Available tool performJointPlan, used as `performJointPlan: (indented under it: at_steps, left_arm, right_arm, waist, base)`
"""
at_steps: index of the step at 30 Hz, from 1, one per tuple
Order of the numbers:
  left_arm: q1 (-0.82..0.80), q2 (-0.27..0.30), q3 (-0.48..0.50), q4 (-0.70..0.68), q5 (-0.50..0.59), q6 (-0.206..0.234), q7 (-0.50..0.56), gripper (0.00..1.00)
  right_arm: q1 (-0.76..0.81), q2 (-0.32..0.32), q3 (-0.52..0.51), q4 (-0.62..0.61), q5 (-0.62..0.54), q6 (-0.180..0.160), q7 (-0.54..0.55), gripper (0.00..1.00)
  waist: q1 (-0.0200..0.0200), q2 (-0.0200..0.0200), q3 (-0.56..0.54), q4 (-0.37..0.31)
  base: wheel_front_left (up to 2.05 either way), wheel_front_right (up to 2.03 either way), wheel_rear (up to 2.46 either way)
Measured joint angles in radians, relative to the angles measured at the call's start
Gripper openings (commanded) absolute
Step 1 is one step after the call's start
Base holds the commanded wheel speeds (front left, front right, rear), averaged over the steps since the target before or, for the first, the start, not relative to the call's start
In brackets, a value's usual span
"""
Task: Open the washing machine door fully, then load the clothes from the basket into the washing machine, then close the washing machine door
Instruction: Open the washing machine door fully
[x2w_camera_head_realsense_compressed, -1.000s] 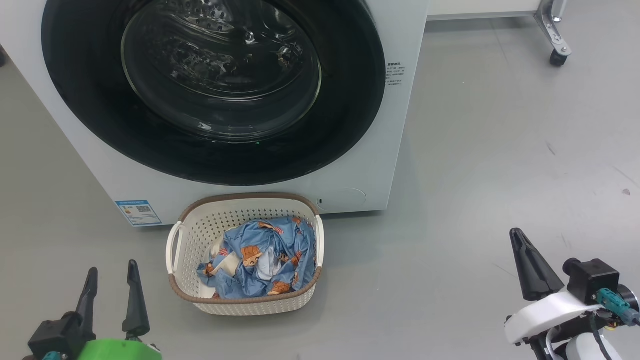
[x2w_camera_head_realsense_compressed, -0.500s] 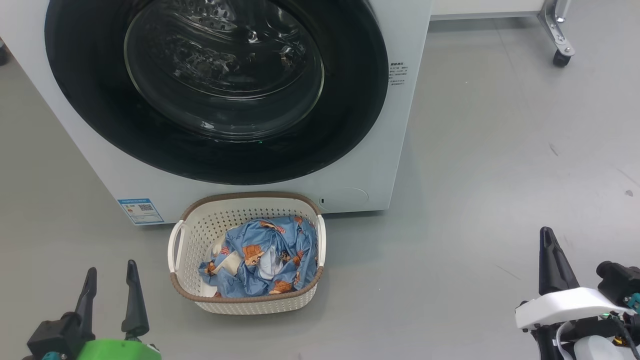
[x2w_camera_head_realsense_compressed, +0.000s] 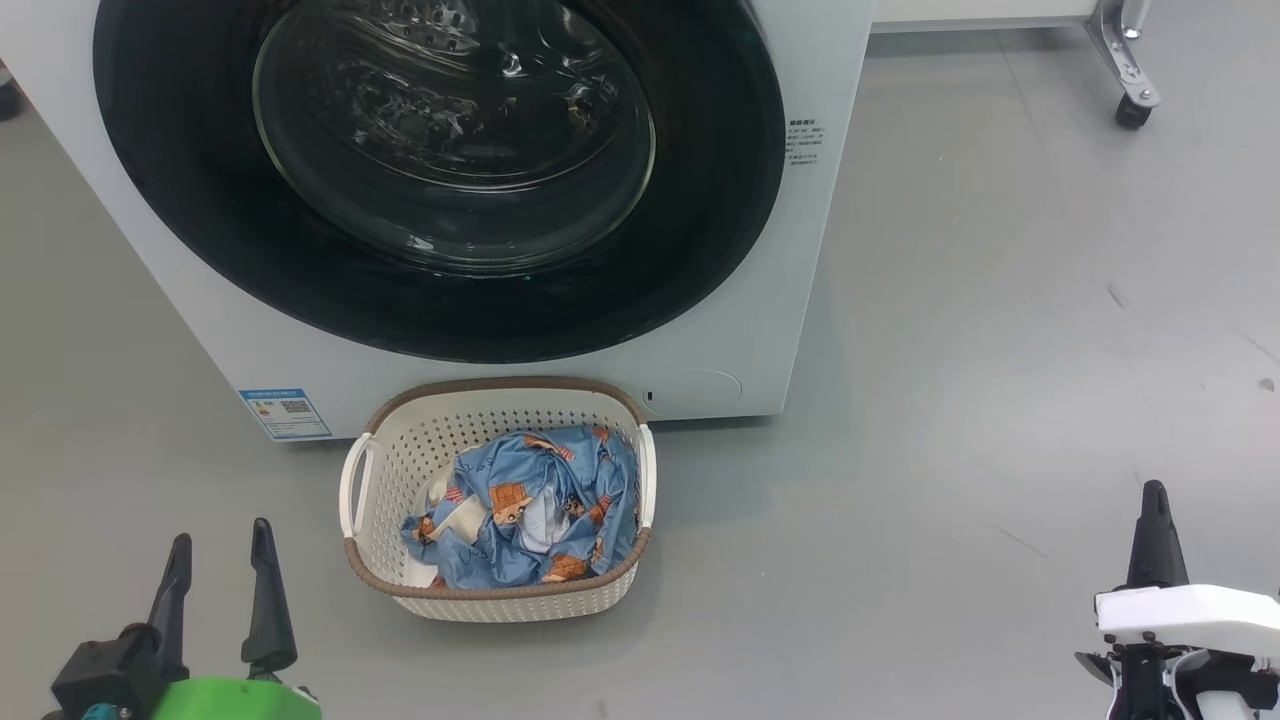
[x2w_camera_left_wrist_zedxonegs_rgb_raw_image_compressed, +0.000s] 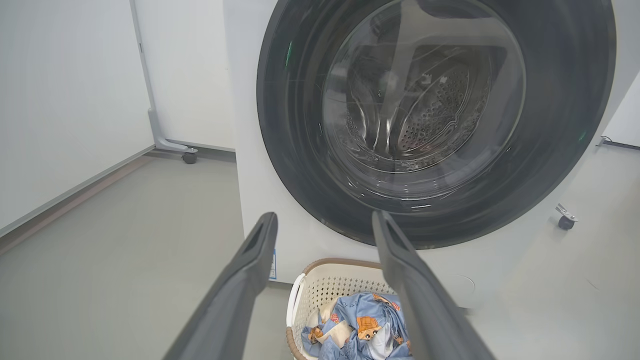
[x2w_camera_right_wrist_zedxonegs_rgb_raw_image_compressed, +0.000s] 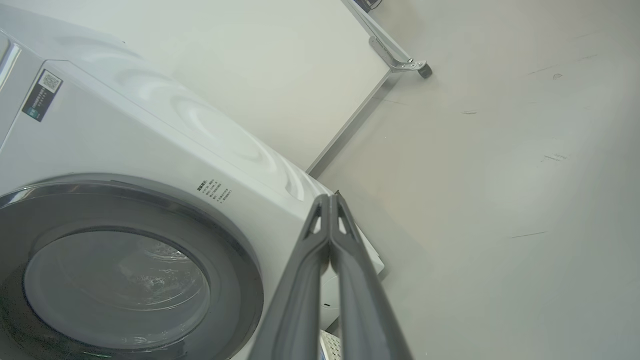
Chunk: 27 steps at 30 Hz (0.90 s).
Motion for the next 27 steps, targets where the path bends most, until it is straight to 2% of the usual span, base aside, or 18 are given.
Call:
performJointPlan:
  at_steps: [10,27]
  left_arm:
    - [-0.001,0.000,-0.004,-0.008,-0.002,0.000,0.000,1.00]
    - [-0.009,0.005,-0.017,-0.034,-0.008,0.000,0.000,1.00]
  right_arm:
    - [-0.030,0.000,-0.016,0.001,0.269,0.000,0.000,0.00]
    - [-0.097,-0.079,-0.117,-0.018,0.528,0.000,0.019,0.00]
  waist:
    - [0.0000,0.0000,0.021,0.012]
    - [0.0000,0.0000,0.077,0.068]
  base:
    - [0.00,0.00,0.00]
    - [0.00,0.00,0.00]
